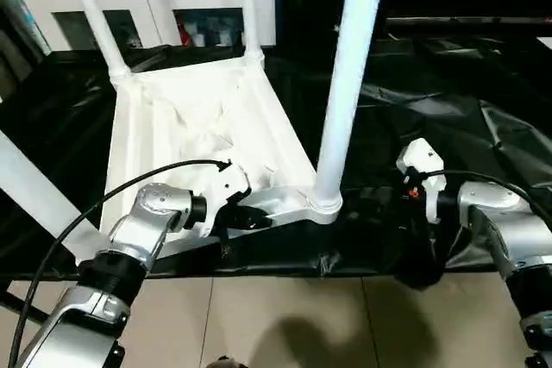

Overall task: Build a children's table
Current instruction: Rotate leg to tighten

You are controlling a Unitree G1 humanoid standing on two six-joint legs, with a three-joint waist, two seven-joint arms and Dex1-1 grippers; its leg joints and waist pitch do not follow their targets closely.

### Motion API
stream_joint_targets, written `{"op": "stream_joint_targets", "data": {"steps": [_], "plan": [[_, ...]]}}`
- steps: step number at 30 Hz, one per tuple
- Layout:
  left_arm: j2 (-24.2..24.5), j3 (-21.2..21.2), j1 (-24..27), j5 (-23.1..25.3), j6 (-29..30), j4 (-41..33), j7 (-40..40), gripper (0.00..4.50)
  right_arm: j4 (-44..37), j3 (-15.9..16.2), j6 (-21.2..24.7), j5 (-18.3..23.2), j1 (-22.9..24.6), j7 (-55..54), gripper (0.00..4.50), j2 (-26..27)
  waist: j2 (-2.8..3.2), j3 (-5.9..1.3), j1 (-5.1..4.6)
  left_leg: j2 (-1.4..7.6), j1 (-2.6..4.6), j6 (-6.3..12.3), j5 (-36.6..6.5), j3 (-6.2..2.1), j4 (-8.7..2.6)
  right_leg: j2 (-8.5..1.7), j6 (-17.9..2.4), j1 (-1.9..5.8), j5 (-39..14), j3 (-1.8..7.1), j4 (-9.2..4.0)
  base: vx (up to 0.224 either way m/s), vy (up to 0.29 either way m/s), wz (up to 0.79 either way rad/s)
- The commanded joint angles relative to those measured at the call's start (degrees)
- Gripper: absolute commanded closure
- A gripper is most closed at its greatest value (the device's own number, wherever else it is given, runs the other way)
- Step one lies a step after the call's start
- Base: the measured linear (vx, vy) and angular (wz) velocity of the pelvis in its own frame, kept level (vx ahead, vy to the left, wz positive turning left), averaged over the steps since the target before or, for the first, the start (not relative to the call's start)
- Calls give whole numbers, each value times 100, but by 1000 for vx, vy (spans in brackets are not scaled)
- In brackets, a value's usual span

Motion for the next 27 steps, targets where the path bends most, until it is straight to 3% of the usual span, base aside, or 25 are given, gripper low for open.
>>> {"op": "stream_joint_targets", "data": {"steps": [1, 3, 9, 10, 11, 27], "plan": [[-42, -135, 8, -50, 22, -167, -171, 450, -109, 99, -13, 73, -48, 63, 22, 95, -98, -417, -1, 295, 152, 444, -990, -111, -375, -313, -1437, 255, -735, 205, -352, 0, 0, 0], [-54, -143, 11, -45, 34, -187, -174, 450, -38, 133, -33, 61, -106, 60, 22, 216, -104, -408, 1, 289, 137, 473, -974, -108, -375, -314, -1456, 255, -743, 201, -351, 0, 0, 0], [-75, -153, 22, -19, 65, -232, -141, 450, 405, 208, -198, 3, -411, -29, 75, 510, -81, -397, -2, 310, 189, 266, -1262, -111, -408, -320, -1397, 227, -1121, 211, -386, 0, 0, 0], [-69, -149, 29, -11, 67, -233, -124, 450, 431, 205, -179, 26, -451, 30, 85, 525, -104, -399, 0, 308, 187, 260, -1242, -107, -407, -318, -1404, 237, -1058, 214, -373, 0, 0, 0], [-66, -143, 34, -9, 67, -232, -112, 450, 427, 207, -171, 34, -458, 68, 91, 519, -123, -398, -1, 306, 170, 276, -1186, -106, -410, -318, -1389, 249, -1005, 212, -365, 0, 0, 0], [-93, -102, 43, -31, 137, -185, -21, 450, 693, 132, -220, 172, -431, 172, 236, 743, -111, -406, -7, 297, 160, 352, -1071, -105, -390, -324, -1410, 257, -946, 203, -356, 0, 0, 0]]}}
